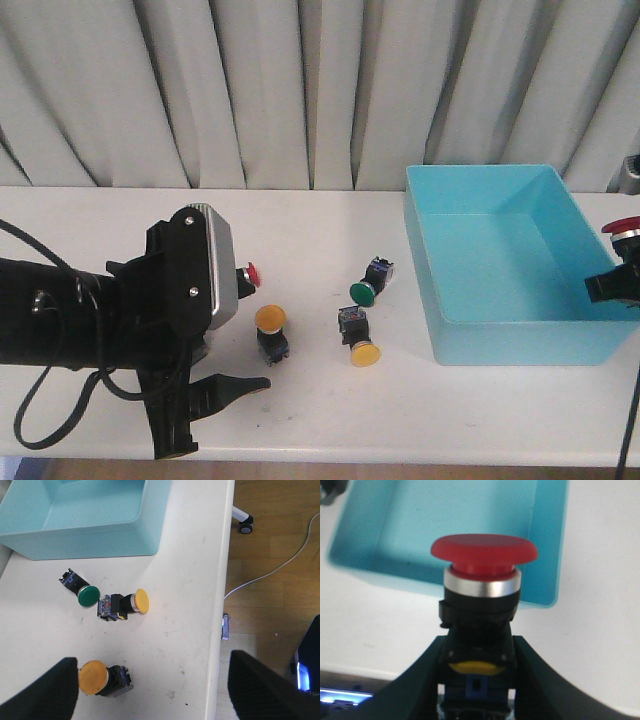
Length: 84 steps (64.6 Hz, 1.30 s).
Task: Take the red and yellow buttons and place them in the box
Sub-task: 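Carry the red button with the right gripper into the blue box and release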
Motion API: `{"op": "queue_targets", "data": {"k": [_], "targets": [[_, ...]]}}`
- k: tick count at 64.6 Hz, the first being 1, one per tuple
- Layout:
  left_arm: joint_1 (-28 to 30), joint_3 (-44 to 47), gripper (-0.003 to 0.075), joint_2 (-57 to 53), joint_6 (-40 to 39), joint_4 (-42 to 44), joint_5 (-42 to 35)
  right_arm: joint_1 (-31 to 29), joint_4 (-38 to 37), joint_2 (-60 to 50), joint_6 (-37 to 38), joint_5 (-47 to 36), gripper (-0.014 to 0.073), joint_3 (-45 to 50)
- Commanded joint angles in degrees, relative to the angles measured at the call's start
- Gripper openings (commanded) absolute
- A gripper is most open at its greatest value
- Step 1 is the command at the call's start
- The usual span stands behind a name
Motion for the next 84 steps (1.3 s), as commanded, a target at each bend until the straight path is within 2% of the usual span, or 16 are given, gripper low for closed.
{"op": "queue_targets", "data": {"k": [1,20,39,53,71,84], "targets": [[-0.3,-1.9,0.0577,-1.1,-0.8,-1.6,-2.3,-3.1,4.1,4.8,0.3,-1.7,0.023,-6.0],[-0.3,-1.9,0.0577,-1.1,-0.8,-1.7,-2.0,-3.0,7.9,26.8,-0.7,0.4,0.0241,-22.7],[-0.3,-1.9,0.0577,-1.1,-0.8,-1.7,-1.3,-3.0,8.1,44.6,-1.3,1.0,0.0244,-33.2],[-0.3,-1.9,0.0577,-1.1,-0.8,-1.7,-1.3,-3.0,8.2,49.6,-1.6,2.1,0.0244,-34.6],[-0.3,-1.9,0.0577,-1.1,-0.8,-1.7,-1.3,-3.0,8.2,50.2,-2.0,3.3,0.025,-34.6],[-0.3,-1.9,0.0577,-1.1,-0.8,-1.7,-1.3,-3.0,8.2,50.2,-2.0,4.6,0.0342,-34.6]]}}
